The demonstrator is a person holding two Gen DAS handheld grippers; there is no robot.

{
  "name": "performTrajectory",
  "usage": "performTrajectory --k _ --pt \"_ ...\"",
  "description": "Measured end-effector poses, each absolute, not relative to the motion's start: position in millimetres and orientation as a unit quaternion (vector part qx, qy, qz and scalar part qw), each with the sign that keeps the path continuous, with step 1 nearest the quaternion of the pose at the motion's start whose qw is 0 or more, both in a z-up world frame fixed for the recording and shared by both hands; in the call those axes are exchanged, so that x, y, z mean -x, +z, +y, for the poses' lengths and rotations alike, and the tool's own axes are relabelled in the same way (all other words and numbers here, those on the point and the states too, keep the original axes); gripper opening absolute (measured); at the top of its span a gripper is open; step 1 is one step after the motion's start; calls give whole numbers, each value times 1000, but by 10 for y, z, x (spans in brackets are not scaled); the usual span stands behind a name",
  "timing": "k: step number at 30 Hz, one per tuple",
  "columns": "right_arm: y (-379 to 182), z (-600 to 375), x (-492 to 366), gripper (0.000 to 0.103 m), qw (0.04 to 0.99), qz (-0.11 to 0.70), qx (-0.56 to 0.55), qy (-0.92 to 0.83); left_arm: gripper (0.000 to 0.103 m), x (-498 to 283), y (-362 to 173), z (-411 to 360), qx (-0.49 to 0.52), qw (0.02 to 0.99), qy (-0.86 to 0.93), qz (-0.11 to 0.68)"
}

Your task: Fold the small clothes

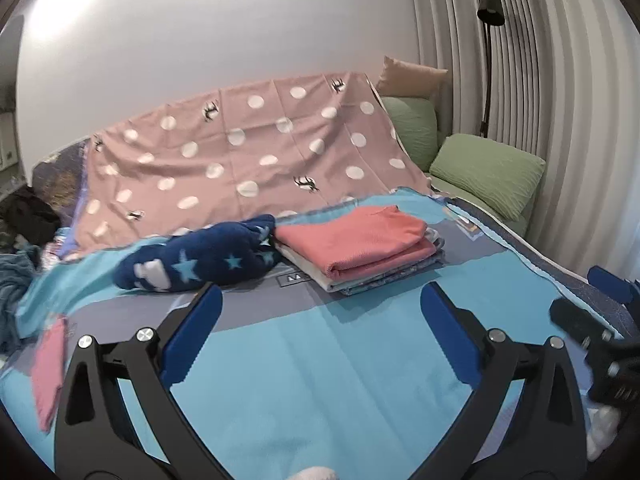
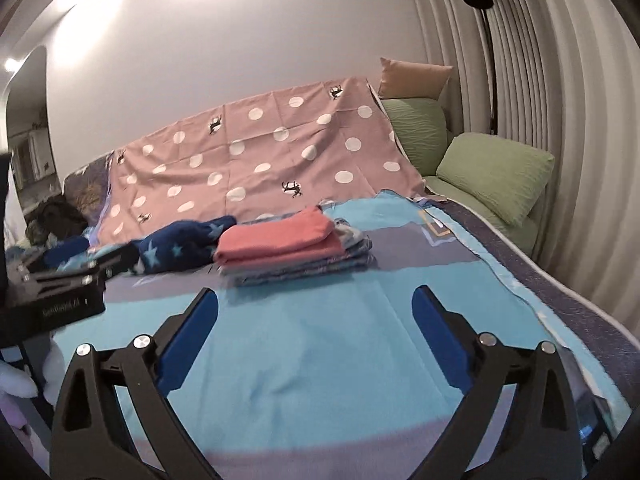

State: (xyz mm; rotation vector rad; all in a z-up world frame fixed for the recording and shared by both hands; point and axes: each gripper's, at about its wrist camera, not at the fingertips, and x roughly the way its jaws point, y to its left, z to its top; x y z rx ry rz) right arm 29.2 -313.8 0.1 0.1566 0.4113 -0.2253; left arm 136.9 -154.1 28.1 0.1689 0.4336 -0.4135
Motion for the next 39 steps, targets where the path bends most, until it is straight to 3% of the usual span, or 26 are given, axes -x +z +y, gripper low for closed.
performTrajectory --k 19,39 --pt "259 -2650 436 101 958 240 -94 -127 101 -226 539 -1029 -96 957 -160 223" --pt "236 -2508 568 101 954 256 -95 -124 101 13 518 -907 -88 954 -160 237"
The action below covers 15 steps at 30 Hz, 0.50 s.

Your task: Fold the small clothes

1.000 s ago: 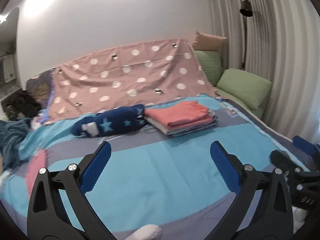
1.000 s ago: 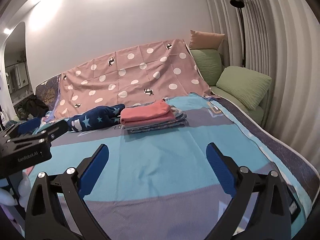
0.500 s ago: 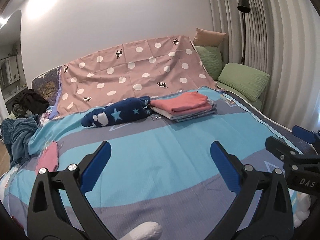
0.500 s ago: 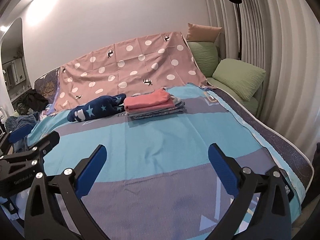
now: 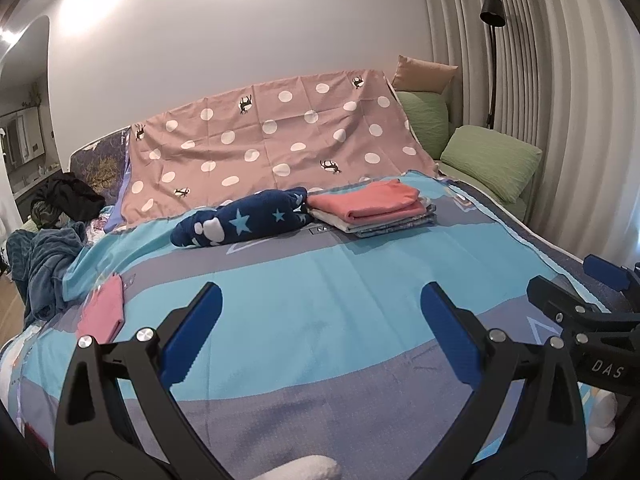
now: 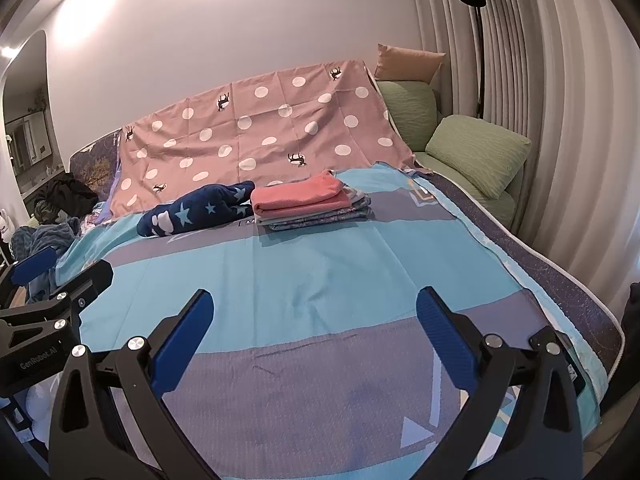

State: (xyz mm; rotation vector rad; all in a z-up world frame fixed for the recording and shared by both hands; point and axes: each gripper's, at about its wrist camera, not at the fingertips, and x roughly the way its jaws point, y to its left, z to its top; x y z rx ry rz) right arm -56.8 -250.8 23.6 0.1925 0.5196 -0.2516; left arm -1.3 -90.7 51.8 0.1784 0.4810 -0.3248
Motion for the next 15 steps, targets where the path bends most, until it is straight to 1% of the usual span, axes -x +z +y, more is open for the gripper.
performTrajectory --k 15 --pt "171 -2487 571 101 953 261 -96 -121 101 18 485 -960 -98 956 -151 233"
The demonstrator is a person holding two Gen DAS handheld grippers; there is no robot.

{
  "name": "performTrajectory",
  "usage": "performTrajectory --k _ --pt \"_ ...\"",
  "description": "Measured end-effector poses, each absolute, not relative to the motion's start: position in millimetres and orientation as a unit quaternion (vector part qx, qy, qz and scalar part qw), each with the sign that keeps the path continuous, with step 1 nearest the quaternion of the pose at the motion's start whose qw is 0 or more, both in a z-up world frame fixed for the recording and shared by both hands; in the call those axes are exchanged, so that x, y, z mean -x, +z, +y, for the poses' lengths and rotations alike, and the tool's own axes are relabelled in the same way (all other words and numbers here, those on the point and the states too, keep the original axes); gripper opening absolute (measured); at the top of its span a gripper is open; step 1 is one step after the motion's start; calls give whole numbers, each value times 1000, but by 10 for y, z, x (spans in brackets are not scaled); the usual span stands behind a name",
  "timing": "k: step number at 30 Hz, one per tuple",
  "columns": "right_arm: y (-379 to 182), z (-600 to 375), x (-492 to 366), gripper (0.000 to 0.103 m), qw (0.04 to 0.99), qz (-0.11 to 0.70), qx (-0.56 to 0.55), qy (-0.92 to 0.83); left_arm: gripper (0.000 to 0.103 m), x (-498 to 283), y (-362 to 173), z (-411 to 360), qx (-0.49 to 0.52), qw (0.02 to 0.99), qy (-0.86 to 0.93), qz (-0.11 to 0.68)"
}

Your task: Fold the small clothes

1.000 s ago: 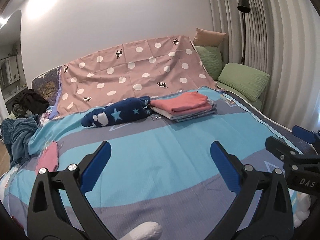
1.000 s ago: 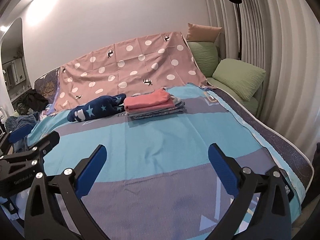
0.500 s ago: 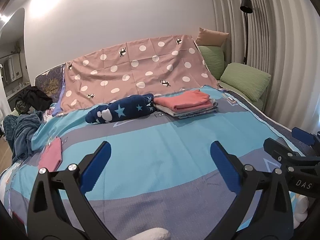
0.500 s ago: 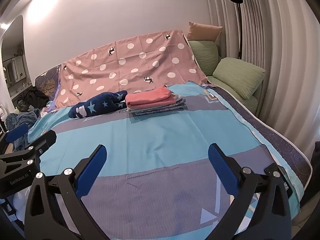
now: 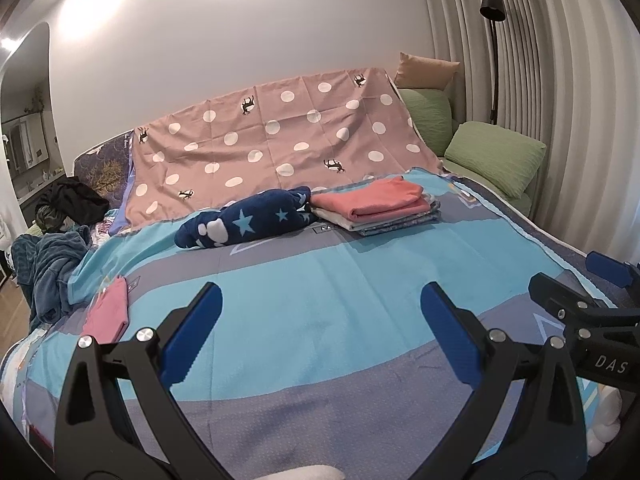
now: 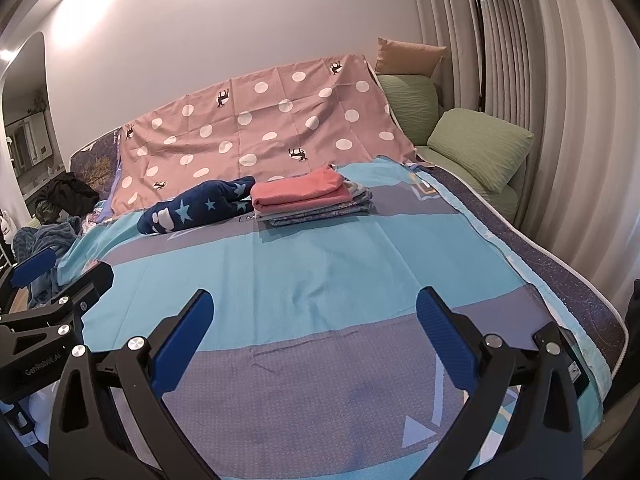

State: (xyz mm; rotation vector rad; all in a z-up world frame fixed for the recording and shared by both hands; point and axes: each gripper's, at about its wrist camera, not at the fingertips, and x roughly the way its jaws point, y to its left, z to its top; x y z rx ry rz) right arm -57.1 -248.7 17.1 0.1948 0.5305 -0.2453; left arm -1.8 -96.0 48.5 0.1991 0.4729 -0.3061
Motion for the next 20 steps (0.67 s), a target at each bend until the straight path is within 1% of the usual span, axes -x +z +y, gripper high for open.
performTrajectory --k 20 --pt "131 -2454 508 101 950 276 -92 -115 101 -19 376 -924 -102 950 -154 250"
